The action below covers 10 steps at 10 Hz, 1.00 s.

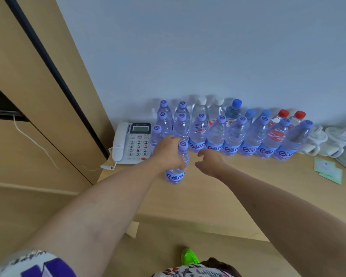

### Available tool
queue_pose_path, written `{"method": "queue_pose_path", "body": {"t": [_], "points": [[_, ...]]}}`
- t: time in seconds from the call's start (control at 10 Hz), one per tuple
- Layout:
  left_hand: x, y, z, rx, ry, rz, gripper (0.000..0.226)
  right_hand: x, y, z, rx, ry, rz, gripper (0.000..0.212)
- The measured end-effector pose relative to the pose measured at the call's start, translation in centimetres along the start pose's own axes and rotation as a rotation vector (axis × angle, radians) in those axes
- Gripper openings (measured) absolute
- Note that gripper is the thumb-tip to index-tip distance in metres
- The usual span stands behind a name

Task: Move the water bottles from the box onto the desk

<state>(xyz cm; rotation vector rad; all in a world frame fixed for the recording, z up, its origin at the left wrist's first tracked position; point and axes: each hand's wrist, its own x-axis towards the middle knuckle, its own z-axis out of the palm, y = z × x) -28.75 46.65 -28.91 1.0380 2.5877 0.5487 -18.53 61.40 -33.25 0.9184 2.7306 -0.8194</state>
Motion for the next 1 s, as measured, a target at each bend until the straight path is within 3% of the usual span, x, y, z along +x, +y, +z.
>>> {"method": "queue_pose_path", "body": {"t": [0.1, 0.3, 0.6, 1.0], "points": [[1.3, 0.1, -0.9, 0.031, 0.022, 0.055, 0.070, 1.3, -0.2, -0.3, 0.006, 0.004, 0.007, 0.047], [3.3, -0.1, -1.3, 0.154, 0.083, 0.128, 0.053, 2.9, -0.8, -0.6, 0.000, 0.010, 0.000, 0.041], [4.6, -0.2, -0.3, 0.171, 0.215, 0.072, 0.041, 3.6, -0.5, -0.5, 0.001, 0.028, 0.003, 0.039], [4.1, 0.1, -0.8, 0.179, 0.163, 0.076, 0.055, 2.9, -1.2, 0.1, 0.018, 0.023, 0.015, 0.047]]}}
